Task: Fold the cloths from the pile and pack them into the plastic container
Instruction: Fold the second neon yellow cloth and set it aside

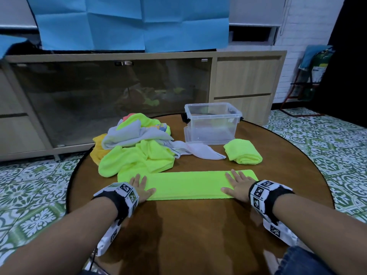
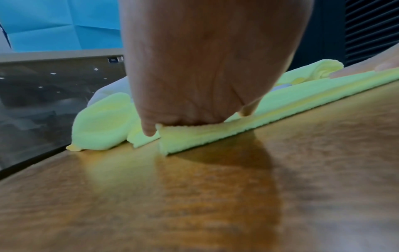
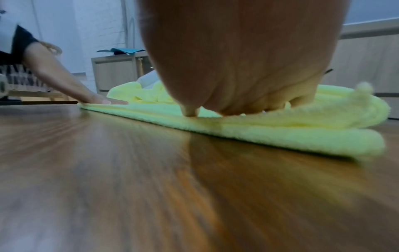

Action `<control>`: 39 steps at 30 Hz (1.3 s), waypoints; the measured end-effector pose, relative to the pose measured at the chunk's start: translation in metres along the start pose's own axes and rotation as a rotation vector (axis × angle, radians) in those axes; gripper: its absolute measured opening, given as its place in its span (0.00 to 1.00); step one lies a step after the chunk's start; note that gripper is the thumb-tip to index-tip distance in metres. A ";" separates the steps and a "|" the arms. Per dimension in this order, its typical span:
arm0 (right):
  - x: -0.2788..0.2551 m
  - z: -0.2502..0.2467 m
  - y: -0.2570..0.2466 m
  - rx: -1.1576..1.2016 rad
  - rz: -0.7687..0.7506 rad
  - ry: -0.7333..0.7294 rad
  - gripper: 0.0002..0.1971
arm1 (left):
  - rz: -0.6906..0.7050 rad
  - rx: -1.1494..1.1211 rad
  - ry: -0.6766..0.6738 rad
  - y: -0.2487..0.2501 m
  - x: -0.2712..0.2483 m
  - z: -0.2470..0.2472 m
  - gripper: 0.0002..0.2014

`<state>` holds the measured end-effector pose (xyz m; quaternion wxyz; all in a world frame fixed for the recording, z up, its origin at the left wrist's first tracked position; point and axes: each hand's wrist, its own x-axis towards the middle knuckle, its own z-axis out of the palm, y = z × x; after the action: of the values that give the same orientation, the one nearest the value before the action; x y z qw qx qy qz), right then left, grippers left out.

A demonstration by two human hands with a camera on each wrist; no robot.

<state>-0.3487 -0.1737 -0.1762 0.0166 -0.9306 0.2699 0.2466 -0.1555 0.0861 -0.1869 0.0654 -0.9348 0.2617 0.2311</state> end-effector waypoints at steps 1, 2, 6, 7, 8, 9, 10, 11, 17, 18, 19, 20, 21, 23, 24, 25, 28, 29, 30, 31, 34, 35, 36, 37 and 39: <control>-0.002 -0.002 -0.004 -0.014 0.007 0.015 0.37 | -0.008 0.002 0.002 0.001 0.000 0.000 0.36; -0.005 -0.005 -0.010 -0.027 0.002 0.039 0.38 | -0.018 0.006 0.003 0.003 0.001 0.001 0.36; -0.011 -0.018 -0.054 -0.055 -0.156 0.140 0.36 | -0.062 0.043 -0.054 0.010 -0.005 -0.005 0.36; -0.011 -0.022 -0.068 -0.066 -0.211 0.154 0.36 | -0.066 0.056 -0.071 0.010 -0.008 -0.007 0.36; -0.011 -0.026 -0.082 -0.078 -0.266 0.163 0.35 | -0.069 0.069 -0.081 0.009 -0.010 -0.008 0.36; -0.010 -0.029 -0.096 -0.090 -0.318 0.170 0.34 | -0.071 0.082 -0.085 0.008 -0.013 -0.007 0.36; -0.009 -0.031 -0.110 -0.102 -0.365 0.174 0.34 | -0.073 0.090 -0.082 0.006 -0.016 -0.006 0.36; -0.007 -0.031 -0.122 -0.107 -0.402 0.170 0.34 | -0.074 0.092 -0.077 0.005 -0.018 -0.004 0.36; 0.009 -0.013 -0.138 -0.014 -0.401 0.062 0.35 | -0.063 0.079 -0.068 0.004 -0.023 -0.001 0.37; 0.011 -0.012 -0.128 -0.008 -0.372 0.051 0.34 | -0.057 0.074 -0.074 0.004 -0.023 -0.001 0.37; 0.014 -0.012 -0.117 0.001 -0.333 0.045 0.34 | -0.052 0.070 -0.077 0.004 -0.024 -0.001 0.37; 0.016 -0.012 -0.104 0.012 -0.289 0.041 0.34 | -0.048 0.066 -0.077 0.003 -0.024 -0.001 0.37; 0.018 -0.011 -0.091 0.026 -0.245 0.037 0.34 | -0.046 0.058 -0.076 0.002 -0.024 -0.001 0.37; 0.019 -0.008 -0.062 0.062 -0.161 0.024 0.35 | -0.042 0.042 -0.073 0.001 -0.023 -0.001 0.37; 0.018 -0.006 -0.048 0.077 -0.120 0.020 0.35 | -0.041 0.040 -0.072 0.001 -0.023 0.000 0.37; 0.016 -0.004 -0.035 0.091 -0.080 0.022 0.35 | -0.040 0.043 -0.070 0.001 -0.023 -0.001 0.37; 0.011 -0.002 0.001 0.136 0.046 0.037 0.35 | -0.043 0.060 -0.065 0.002 -0.023 -0.003 0.37; 0.009 -0.002 0.012 0.144 0.091 0.037 0.35 | -0.043 0.061 -0.063 0.002 -0.024 -0.004 0.37; 0.008 -0.001 0.021 0.142 0.136 0.034 0.35 | -0.046 0.059 -0.063 0.002 -0.024 -0.004 0.37; 0.007 0.000 0.029 0.127 0.178 0.031 0.36 | -0.049 0.057 -0.065 0.003 -0.023 -0.004 0.37; 0.005 -0.001 0.044 0.042 0.291 0.046 0.37 | -0.058 0.058 -0.054 0.003 -0.024 -0.004 0.36; 0.004 -0.004 0.047 0.023 0.305 0.078 0.37 | -0.059 0.060 -0.040 0.004 -0.024 -0.005 0.36; 0.002 -0.007 0.048 0.009 0.294 0.122 0.37 | -0.061 0.070 -0.026 0.005 -0.023 -0.007 0.35; 0.001 -0.010 0.049 -0.001 0.261 0.158 0.36 | -0.064 0.082 -0.007 0.007 -0.024 -0.009 0.35; -0.001 -0.009 0.050 0.014 0.180 0.150 0.34 | -0.074 0.074 -0.012 0.009 -0.026 -0.009 0.35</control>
<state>-0.3708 -0.2170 -0.1624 -0.0196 -0.9183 0.3547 0.1750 -0.1757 0.0883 -0.1667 0.1098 -0.9395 0.2347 0.2242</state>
